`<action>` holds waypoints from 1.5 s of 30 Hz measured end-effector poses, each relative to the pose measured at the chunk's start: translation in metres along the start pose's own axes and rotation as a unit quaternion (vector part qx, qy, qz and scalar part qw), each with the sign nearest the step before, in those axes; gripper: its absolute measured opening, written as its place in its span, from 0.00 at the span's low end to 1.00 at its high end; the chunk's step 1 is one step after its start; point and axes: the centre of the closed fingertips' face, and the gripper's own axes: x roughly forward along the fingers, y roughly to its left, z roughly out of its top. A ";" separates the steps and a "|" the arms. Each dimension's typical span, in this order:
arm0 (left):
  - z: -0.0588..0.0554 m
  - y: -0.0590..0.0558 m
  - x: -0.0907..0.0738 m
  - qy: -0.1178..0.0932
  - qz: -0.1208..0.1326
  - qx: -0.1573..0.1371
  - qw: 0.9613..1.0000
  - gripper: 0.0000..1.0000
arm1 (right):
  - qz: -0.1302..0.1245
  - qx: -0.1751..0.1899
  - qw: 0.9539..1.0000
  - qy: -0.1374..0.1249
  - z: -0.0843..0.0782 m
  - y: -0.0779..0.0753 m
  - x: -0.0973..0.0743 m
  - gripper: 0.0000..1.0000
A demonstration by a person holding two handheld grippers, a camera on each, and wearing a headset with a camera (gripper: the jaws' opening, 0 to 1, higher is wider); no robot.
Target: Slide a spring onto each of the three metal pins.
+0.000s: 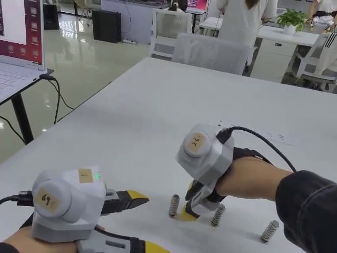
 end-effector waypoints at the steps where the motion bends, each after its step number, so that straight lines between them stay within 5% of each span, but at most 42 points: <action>1: 0.000 0.000 0.000 0.000 0.000 0.000 1.000 0.59 | -0.001 0.003 1.000 -0.001 -0.001 0.000 -0.001 0.27; 27: 0.003 0.003 -0.002 0.000 0.005 0.002 1.000 0.59 | -0.053 0.076 0.994 -0.061 -0.040 -0.016 -0.030 0.51; 45: 0.003 0.006 0.000 0.002 0.004 0.000 1.000 0.59 | -0.097 0.133 0.980 -0.111 -0.071 -0.026 -0.058 0.60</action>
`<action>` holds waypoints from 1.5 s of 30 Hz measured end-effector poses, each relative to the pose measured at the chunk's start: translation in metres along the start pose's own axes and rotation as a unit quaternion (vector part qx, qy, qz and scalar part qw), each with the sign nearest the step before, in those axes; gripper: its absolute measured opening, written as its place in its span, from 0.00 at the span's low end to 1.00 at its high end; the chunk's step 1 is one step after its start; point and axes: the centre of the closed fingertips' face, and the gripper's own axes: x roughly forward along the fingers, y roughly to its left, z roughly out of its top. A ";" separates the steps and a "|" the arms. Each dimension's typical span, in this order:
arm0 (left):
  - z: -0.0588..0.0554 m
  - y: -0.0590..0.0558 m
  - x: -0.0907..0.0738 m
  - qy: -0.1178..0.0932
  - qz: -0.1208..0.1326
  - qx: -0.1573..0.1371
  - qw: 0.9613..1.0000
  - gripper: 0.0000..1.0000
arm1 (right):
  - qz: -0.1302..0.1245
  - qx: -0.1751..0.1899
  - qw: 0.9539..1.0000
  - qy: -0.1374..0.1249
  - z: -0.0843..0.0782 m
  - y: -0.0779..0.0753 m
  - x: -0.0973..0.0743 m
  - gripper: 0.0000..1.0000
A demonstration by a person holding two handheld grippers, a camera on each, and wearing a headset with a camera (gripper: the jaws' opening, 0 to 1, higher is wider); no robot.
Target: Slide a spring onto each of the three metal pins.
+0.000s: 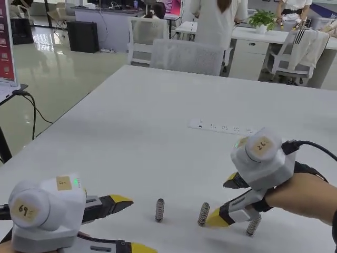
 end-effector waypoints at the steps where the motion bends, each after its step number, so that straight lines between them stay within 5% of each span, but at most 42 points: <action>1: 0.000 0.000 0.000 0.000 0.000 0.000 1.000 0.60 | -0.003 0.004 1.000 -0.004 -0.001 -0.001 -0.001 0.62; 24: 0.000 0.007 0.004 0.002 0.003 -0.002 1.000 0.62 | -0.040 0.071 0.991 -0.104 -0.030 -0.010 -0.040 0.70; 45: -0.003 0.009 0.007 -0.002 0.006 -0.010 1.000 0.66 | -0.048 0.104 0.982 -0.151 -0.058 0.008 -0.044 0.74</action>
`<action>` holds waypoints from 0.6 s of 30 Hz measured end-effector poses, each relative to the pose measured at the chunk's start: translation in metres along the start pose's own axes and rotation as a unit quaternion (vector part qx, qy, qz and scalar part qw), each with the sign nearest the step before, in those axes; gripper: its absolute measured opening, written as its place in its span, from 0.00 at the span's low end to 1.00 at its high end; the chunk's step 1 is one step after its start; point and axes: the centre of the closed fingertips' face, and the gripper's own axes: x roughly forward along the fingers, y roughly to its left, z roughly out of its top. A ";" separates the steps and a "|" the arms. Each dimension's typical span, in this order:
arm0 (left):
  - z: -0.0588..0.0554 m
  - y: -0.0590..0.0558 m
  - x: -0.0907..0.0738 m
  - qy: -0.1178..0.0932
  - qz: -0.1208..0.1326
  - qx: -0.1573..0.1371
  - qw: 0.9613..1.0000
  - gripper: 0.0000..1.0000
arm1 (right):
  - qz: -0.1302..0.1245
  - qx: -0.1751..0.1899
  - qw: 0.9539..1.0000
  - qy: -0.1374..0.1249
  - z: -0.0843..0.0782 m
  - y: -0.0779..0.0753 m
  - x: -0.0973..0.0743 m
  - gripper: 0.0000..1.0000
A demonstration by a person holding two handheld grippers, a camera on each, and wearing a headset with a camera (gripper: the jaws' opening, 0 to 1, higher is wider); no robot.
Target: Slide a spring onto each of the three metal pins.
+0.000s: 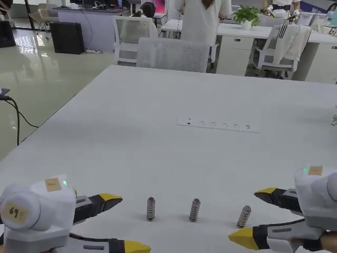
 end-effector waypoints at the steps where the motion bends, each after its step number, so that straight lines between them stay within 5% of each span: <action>1: 0.000 0.000 0.000 0.000 0.000 -0.001 1.000 0.66 | -0.002 0.001 1.000 0.000 -0.003 0.000 -0.001 0.74; 18: -0.007 0.000 0.000 0.001 0.003 -0.009 1.000 0.69 | -0.018 0.009 0.999 -0.029 -0.013 0.005 -0.011 0.77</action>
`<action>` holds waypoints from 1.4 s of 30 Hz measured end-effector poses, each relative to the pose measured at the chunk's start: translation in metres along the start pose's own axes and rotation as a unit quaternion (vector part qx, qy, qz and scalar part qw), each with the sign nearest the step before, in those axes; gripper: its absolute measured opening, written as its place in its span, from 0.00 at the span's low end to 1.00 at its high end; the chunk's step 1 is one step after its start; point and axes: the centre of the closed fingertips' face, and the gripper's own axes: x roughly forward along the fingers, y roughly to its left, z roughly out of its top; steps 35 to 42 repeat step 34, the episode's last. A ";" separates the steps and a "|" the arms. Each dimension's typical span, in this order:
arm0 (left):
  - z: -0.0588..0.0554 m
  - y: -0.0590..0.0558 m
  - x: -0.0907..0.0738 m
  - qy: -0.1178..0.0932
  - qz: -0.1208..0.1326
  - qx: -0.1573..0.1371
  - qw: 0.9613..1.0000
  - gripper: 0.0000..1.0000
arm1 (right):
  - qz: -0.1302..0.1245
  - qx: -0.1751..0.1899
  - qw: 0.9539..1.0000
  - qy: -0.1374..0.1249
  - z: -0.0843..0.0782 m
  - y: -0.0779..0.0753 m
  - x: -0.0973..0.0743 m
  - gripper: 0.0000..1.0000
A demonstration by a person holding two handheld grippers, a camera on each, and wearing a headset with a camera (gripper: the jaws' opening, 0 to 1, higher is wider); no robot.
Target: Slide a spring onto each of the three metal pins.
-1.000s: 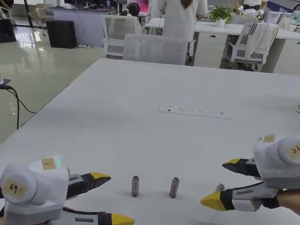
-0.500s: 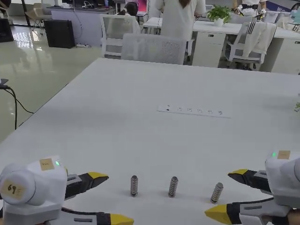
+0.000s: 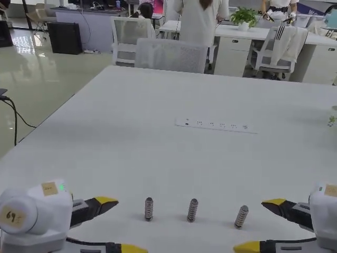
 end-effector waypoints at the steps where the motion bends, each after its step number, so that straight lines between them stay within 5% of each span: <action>1: 0.000 0.000 0.000 0.000 0.000 0.000 1.000 0.69 | 0.000 0.001 1.000 -0.001 0.000 0.001 0.000 0.78; 42: -0.006 0.003 0.001 -0.001 0.008 -0.017 1.000 0.70 | -0.004 0.005 1.000 -0.004 0.002 0.002 0.001 0.79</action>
